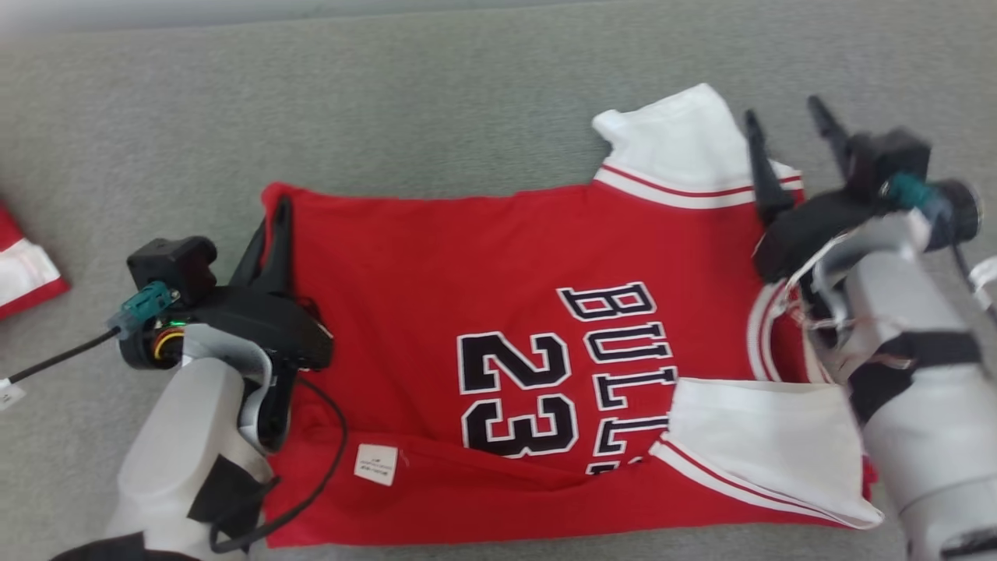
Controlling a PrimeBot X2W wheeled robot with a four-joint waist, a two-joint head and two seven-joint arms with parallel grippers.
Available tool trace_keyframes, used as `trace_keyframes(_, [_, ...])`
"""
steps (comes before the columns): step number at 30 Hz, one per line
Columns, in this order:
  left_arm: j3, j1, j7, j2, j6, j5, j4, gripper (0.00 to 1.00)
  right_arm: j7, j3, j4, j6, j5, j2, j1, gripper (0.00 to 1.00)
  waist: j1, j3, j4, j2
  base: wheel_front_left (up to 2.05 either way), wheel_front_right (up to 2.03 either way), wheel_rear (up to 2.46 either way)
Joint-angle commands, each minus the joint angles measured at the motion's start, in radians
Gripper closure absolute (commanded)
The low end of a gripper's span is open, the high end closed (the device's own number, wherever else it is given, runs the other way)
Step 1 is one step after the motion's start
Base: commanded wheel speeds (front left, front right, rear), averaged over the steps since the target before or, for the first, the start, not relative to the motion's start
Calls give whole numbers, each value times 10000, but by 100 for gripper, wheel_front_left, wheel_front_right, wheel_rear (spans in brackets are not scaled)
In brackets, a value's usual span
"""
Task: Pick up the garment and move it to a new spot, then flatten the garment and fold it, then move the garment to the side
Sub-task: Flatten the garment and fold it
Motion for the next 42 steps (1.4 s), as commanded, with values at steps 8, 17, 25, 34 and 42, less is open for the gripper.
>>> trace_keyframes(8, [-196, 491, -31, -565, 18, 814, -1329, 100, 1443, 210, 2344, -28, 125, -745, -2211, 0, 0, 840, 1299, -1, 0, 0, 0])
trace_keyframes(17, [-731, 581, -32, -935, 18, 959, -2141, 100, 2193, 384, 3780, -28, -104, -1283, -3315, 0, 0, 1284, 1878, -1, 0, 0, 0])
trace_keyframes(25, [-835, 580, -33, -981, 18, 999, -2354, 100, 2859, 428, 4261, -28, -152, -1314, -3525, 100, 0, 1360, 1860, -1, 0, 0, 0])
trace_keyframes(34, [-513, 772, -33, -664, 18, 1087, -2191, 100, 1019, 429, 3907, -28, -32, -1263, -3788, 100, 0, 1021, 1387, -1, 0, 0, 0])
trace_keyframes(42, [-155, 1045, -34, -400, 17, 1111, -2030, 100, -32, 773, 3233, -28, 876, -1083, -3013, 100, 0, 529, 839, -1, 0, 0, 0])
